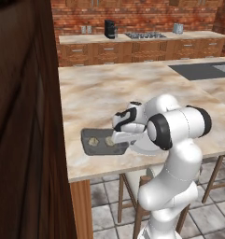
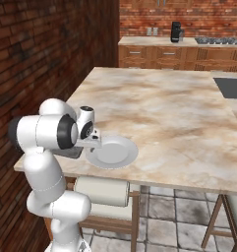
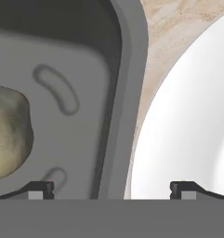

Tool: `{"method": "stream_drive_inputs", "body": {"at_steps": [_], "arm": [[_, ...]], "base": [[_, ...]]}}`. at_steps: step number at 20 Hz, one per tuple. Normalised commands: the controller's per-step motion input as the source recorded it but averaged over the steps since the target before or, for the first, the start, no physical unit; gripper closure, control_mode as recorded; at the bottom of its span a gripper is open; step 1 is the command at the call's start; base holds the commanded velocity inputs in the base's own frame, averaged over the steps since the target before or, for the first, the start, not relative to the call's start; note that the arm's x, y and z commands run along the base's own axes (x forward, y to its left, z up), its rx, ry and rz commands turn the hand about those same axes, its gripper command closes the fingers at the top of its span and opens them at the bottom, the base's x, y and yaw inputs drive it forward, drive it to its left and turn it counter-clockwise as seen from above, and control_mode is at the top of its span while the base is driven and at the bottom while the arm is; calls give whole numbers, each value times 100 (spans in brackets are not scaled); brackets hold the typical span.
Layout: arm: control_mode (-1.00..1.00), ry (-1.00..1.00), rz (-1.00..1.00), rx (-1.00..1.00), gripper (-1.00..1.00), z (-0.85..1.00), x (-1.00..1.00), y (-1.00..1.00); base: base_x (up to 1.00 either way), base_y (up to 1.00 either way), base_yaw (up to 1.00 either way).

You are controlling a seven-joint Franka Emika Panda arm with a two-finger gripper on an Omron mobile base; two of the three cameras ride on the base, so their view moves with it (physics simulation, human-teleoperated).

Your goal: Place two dumplings into each of the tupperware containers and then place the containers in the fridge.

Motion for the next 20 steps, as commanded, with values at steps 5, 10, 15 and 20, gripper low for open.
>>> {"method": "stream_drive_inputs", "body": {"at_steps": [5,10,15,20], "arm": [[-100,11,0,0,100,-14,-1,4],[-100,16,0,0,100,-1,-2,14],[-100,3,0,1,100,9,-16,2],[-100,0,0,1,100,78,-22,-4]], "base": [[0,0,0],[0,0,0],[0,0,0],[0,0,0]]}}
